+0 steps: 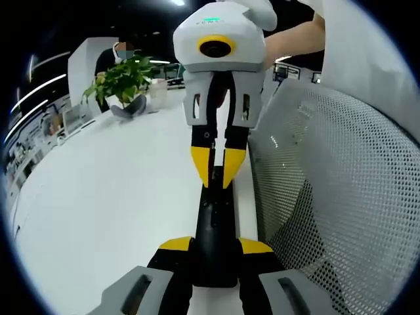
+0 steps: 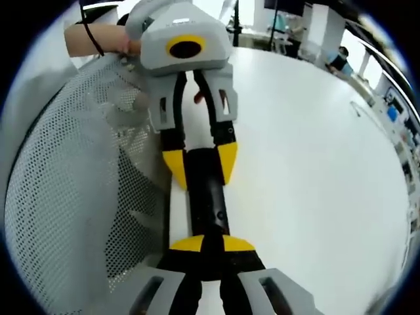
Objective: Press the specified remote control buttons in sequence, fully releasing each button before pressing the next.
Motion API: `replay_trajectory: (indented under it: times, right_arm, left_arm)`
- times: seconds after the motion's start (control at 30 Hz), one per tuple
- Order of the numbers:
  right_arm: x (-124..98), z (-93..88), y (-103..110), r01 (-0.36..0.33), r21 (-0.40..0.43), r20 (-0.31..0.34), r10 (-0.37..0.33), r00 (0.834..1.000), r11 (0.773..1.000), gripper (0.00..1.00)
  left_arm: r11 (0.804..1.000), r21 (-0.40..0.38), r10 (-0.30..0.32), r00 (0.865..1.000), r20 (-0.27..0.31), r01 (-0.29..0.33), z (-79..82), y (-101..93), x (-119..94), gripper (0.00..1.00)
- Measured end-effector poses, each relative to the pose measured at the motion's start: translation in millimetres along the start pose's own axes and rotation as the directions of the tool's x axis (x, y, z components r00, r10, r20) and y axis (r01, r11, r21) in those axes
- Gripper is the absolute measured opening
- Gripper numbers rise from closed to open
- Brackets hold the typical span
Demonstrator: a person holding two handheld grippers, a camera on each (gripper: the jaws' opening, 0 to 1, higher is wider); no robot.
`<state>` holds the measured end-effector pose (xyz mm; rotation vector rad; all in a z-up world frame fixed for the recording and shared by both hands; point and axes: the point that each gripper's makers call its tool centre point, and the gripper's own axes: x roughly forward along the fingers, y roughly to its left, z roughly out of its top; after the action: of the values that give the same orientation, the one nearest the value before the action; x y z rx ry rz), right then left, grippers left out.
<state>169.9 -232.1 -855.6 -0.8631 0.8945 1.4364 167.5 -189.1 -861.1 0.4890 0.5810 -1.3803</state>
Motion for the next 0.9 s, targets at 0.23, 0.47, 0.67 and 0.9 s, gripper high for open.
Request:
replay_trajectory:
  times: [0.23, 0.47, 0.67, 0.9]
  right_arm:
    - [3.5, 0.5, 1.1, -0.009, -0.062, -0.099, 0.003, 0.995, 0.998, 0.05]
    - [-0.3, -0.7, -0.3, 0.011, -0.013, -0.017, -0.012, 1.000, 1.000, 0.05]
    - [-2.0, -2.9, -0.4, 0.029, 0.019, -0.010, -0.029, 1.000, 0.999, 0.06]
    - [-2.0, -5.1, 0.4, 0.067, -0.043, -0.045, -0.069, 0.997, 0.997, 0.06]
  left_arm:
    - [1.000, 0.004, -0.004, 1.000, -0.002, 0.004, 0.3, -0.1, 0.2, 0.25]
    - [1.000, 0.003, -0.003, 1.000, -0.002, 0.003, 0.3, -0.1, 0.1, 0.25]
    - [1.000, 0.000, 0.001, 1.000, -0.002, -0.001, 0.2, 0.2, -0.1, 0.25]
    - [1.000, 0.002, -0.001, 1.000, -0.003, 0.001, 0.3, 0.0, 0.2, 0.25]
